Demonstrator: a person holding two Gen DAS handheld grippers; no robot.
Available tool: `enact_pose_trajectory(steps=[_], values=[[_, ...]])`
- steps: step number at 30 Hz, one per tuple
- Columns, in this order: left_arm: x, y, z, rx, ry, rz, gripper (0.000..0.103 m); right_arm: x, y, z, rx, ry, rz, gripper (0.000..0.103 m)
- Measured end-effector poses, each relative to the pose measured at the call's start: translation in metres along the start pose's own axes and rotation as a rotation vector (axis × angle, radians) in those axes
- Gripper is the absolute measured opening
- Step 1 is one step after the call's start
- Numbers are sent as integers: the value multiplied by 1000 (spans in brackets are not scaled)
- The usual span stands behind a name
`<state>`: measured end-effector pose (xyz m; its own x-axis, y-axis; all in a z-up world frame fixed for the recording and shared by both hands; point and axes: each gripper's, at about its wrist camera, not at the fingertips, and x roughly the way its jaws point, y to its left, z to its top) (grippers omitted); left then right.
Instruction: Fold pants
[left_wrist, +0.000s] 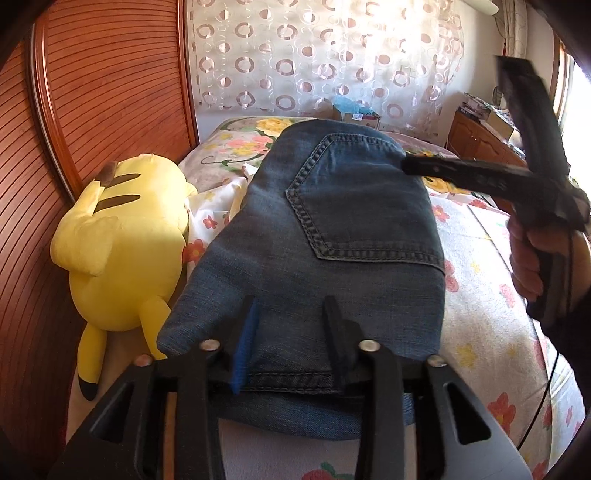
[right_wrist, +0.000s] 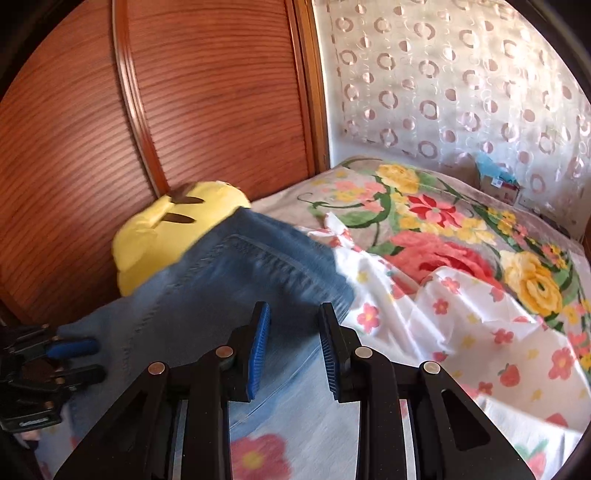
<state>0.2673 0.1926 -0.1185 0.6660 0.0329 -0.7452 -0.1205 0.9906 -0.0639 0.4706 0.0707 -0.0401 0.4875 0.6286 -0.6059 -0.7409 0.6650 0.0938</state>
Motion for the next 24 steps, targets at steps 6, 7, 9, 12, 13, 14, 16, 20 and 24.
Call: enact_pose_trajectory(steps=[6, 7, 9, 12, 13, 14, 16, 20, 24], values=[[-13, -4, 0, 8, -33, 5, 68, -22, 12, -23, -1, -11, 13, 28], [-15, -6, -1, 8, -37, 5, 74, -26, 13, -25, 2, -13, 9, 28], [-20, -7, -1, 10, -45, 4, 79, -35, 13, -29, 12, -17, 3, 28], [-28, -11, -2, 14, -58, -1, 83, -48, 17, -33, 15, -23, -14, 28], [-31, -12, -2, 14, -61, -5, 84, -53, 17, -34, 17, -25, -19, 28], [-33, -13, -2, 13, -63, -7, 85, -58, 18, -36, 20, -27, -19, 29], [-38, -17, -2, 17, -69, -11, 85, -66, 20, -40, 30, -33, -21, 29], [-51, -25, -5, 30, -89, -15, 85, -86, 23, -49, 36, -48, -39, 31], [-67, -38, -7, 46, -113, -29, 85, -113, 28, -62, 48, -68, -63, 36]])
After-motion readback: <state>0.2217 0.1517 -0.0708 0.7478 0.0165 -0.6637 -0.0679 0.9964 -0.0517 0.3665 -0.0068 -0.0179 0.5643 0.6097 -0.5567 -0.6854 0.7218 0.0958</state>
